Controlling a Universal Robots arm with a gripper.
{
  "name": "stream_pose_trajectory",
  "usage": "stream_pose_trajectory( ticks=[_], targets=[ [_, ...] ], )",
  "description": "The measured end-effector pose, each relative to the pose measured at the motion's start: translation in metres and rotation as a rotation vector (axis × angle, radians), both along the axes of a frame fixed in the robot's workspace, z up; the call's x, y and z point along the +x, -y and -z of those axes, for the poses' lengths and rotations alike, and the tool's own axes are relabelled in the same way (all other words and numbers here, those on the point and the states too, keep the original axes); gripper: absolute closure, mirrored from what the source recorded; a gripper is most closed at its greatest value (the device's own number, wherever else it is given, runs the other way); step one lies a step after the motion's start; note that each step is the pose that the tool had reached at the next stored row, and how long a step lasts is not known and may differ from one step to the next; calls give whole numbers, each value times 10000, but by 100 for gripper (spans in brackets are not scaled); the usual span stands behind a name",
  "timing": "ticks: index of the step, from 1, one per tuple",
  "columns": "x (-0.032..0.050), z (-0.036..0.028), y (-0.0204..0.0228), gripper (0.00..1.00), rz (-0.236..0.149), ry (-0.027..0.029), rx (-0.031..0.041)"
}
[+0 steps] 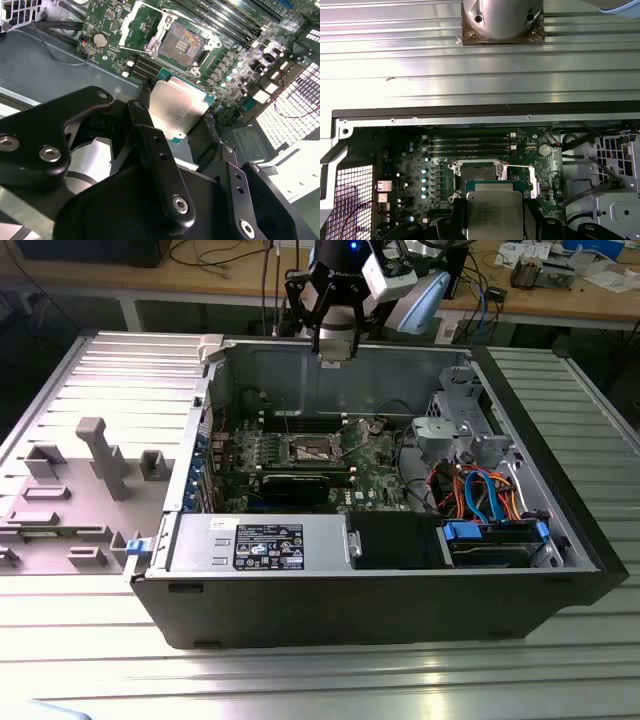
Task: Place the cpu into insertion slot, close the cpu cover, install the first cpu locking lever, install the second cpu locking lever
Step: 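Place the cpu into insertion slot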
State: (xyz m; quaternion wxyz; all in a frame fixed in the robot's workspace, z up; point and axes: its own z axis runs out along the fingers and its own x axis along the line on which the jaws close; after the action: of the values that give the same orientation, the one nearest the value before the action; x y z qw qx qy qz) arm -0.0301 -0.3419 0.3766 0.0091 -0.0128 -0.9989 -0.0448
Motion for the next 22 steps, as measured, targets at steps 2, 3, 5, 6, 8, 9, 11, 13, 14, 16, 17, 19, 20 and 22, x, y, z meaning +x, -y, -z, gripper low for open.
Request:
stream_pose_trajectory(
  ticks=[2,3,5,6,8,9,11,13,14,16,17,19,20,22],
  targets=[
    [0,0,0,45,0,0,0],
    [0,0,0,45,1,0,0],
    [0,0,0,45,0,0,0],
    [0,0,0,45,0,0,0],
    [0,0,0,45,0,0,0],
    [0,0,0,45,0,0,0],
    [0,0,0,45,0,0,0],
    [0,0,0,45,0,0,0],
    [0,0,0,45,4,-1,0],
    [1,5,0,45,136,0,-8],
    [1,6,0,45,211,0,-13],
    [0,8,0,45,395,-2,-17],
    [0,10,0,45,553,-1,-15],
    [0,15,0,45,792,0,-14]
  ],
)
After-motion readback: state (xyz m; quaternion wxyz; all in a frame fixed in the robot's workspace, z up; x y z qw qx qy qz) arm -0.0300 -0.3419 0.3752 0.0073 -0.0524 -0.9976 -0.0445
